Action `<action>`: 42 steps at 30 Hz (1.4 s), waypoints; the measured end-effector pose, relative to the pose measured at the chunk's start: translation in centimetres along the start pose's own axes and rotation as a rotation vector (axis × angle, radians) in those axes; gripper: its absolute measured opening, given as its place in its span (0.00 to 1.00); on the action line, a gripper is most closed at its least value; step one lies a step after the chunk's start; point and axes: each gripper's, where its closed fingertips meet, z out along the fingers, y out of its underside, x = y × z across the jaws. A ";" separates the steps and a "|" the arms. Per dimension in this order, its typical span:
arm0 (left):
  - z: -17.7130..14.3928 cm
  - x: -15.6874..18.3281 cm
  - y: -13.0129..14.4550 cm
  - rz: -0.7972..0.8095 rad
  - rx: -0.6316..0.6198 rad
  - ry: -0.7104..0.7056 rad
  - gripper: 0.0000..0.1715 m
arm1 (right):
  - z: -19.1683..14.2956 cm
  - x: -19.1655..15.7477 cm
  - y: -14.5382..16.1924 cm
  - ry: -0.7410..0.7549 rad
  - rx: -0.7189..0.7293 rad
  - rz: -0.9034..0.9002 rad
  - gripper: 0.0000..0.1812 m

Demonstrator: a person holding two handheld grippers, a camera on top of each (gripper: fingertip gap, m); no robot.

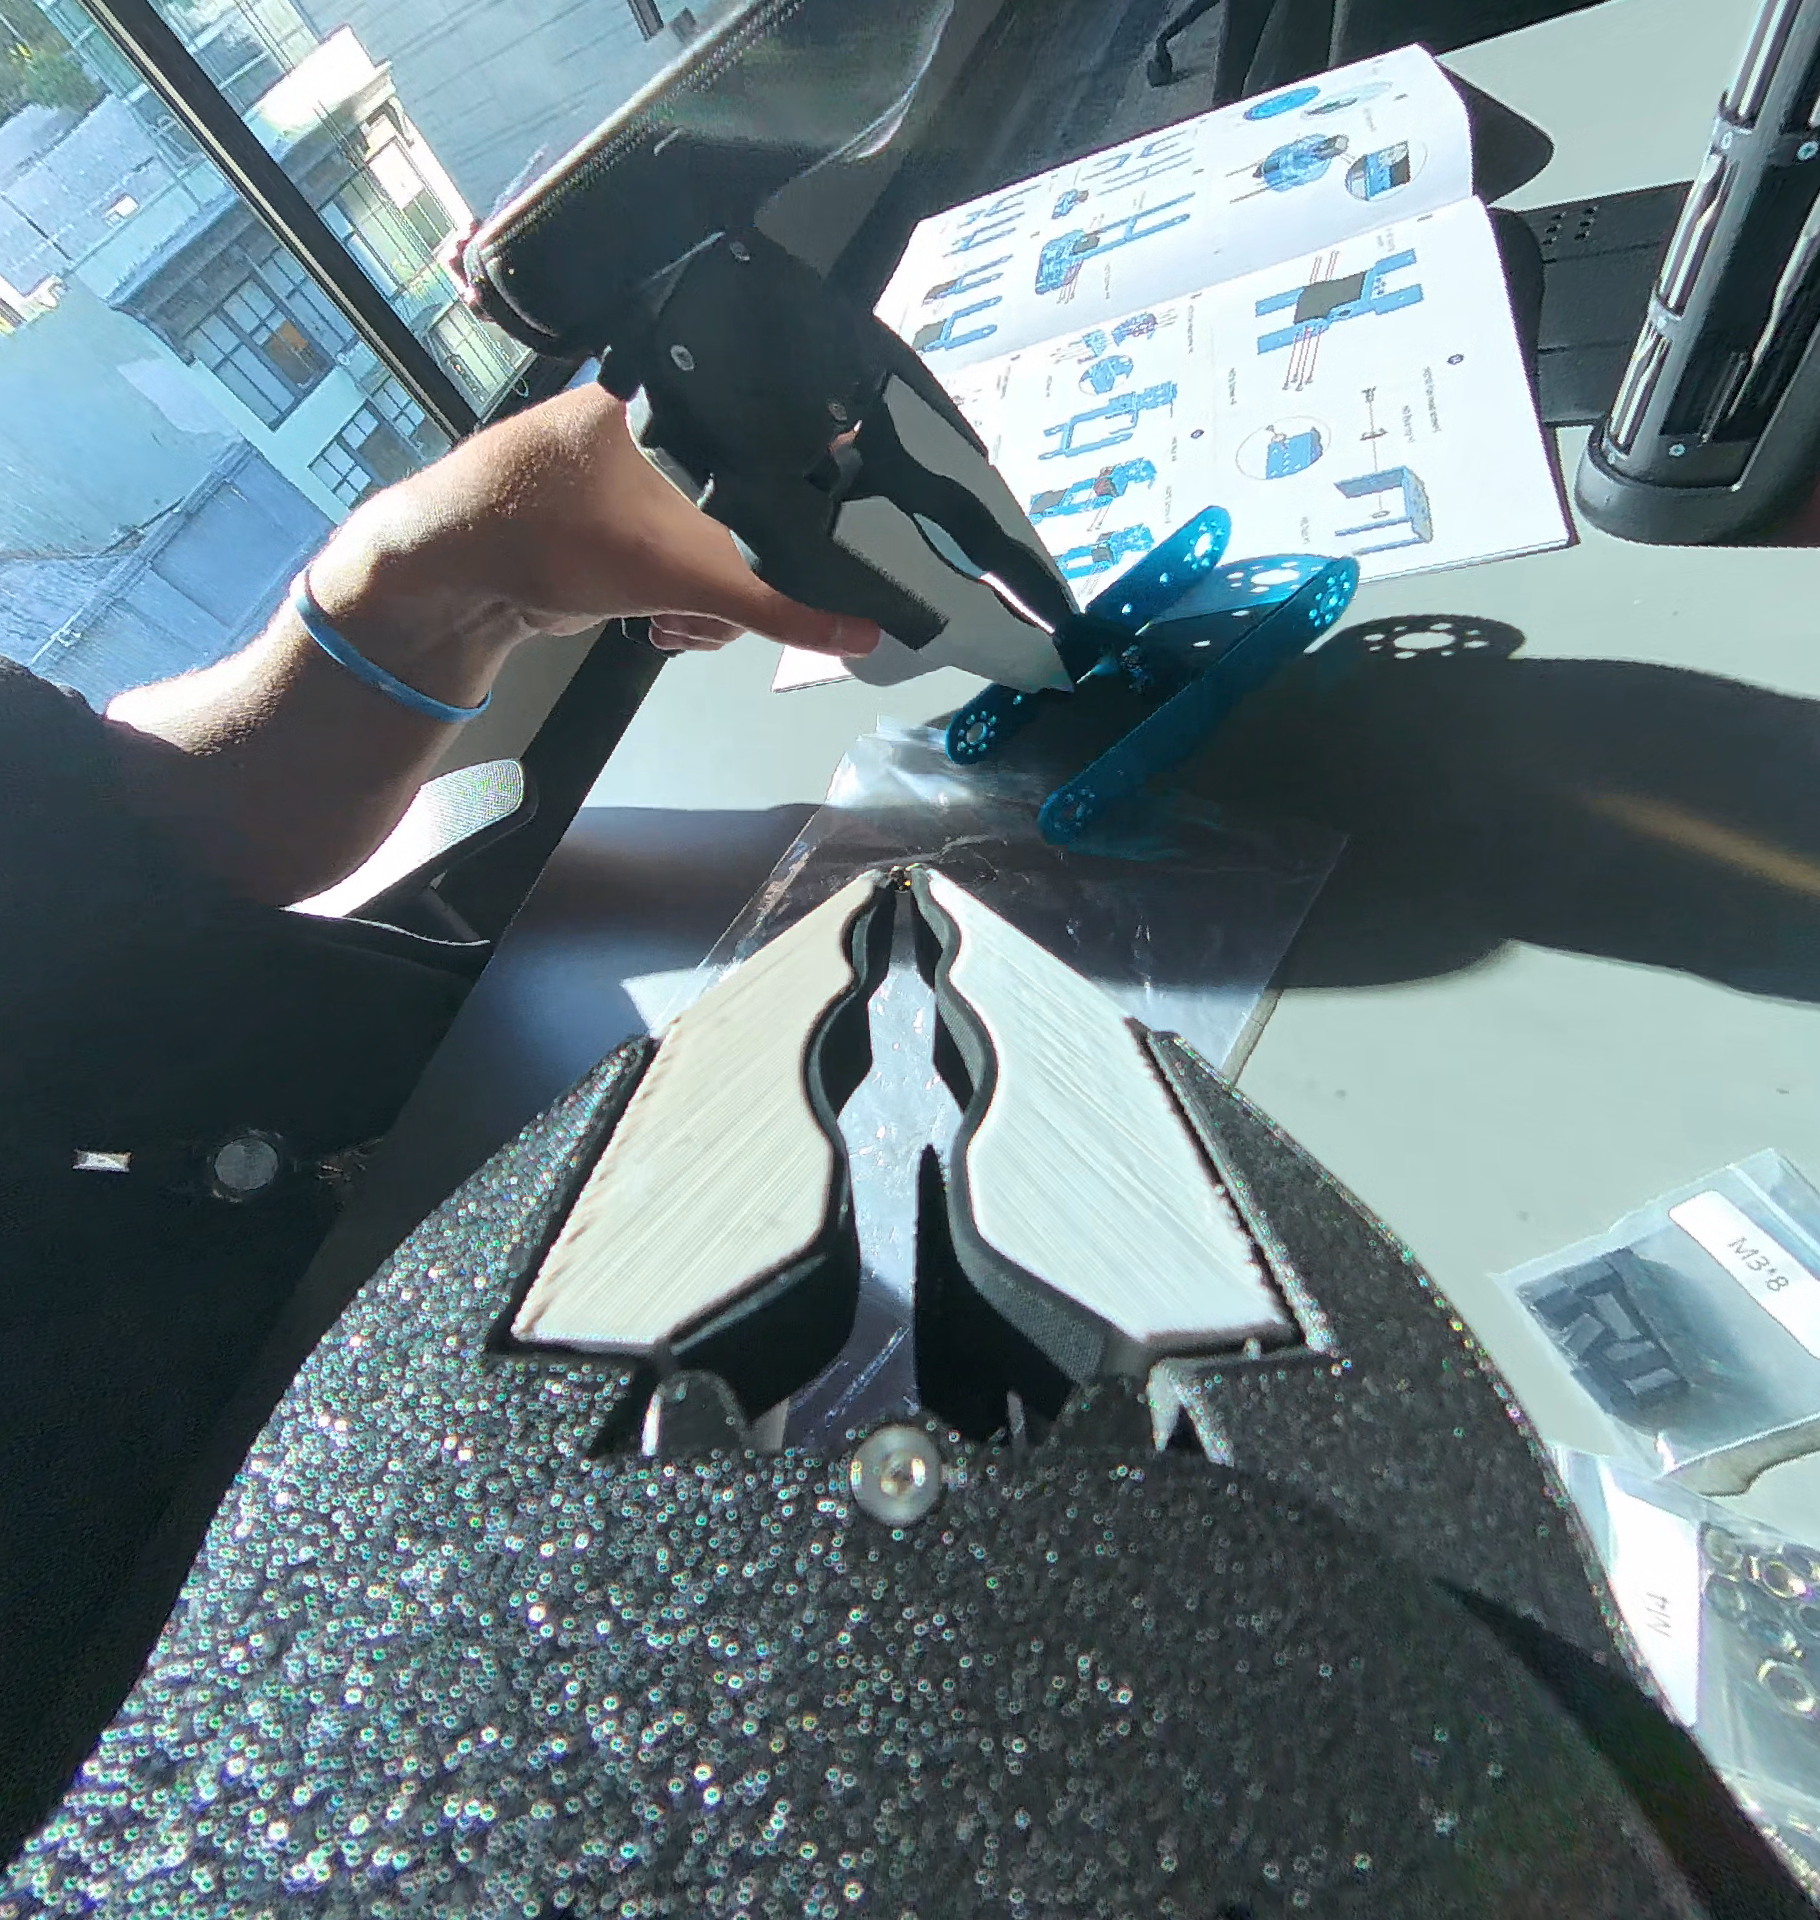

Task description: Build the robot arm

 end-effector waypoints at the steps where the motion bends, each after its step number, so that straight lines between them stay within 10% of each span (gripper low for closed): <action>1: -0.1 -0.5 0.3 0.023 -0.010 -0.031 0.07 | 0.0 0.0 -0.1 0.003 -0.001 -0.008 0.01; 10: 0.0 -0.8 1.3 0.162 -0.077 -0.031 0.16 | -0.5 -0.3 -0.3 0.007 0.001 -0.059 0.01; 14: 0.0 -0.9 1.2 0.246 -0.063 -0.037 0.03 | -0.4 -0.7 -0.3 -0.016 0.003 -0.079 0.01; 20: -6.0 3.4 -2.9 0.571 0.509 0.037 0.00 | -2.8 -2.8 -2.4 -0.144 0.046 -0.104 0.01; 28: -15.5 8.4 -5.4 0.395 1.152 0.382 0.01 | -5.0 -7.3 -6.4 -0.423 0.048 0.010 0.01; 42: -18.7 10.4 -5.0 0.336 1.397 0.504 0.00 | -0.7 -10.6 -7.2 -0.528 -0.261 0.423 0.01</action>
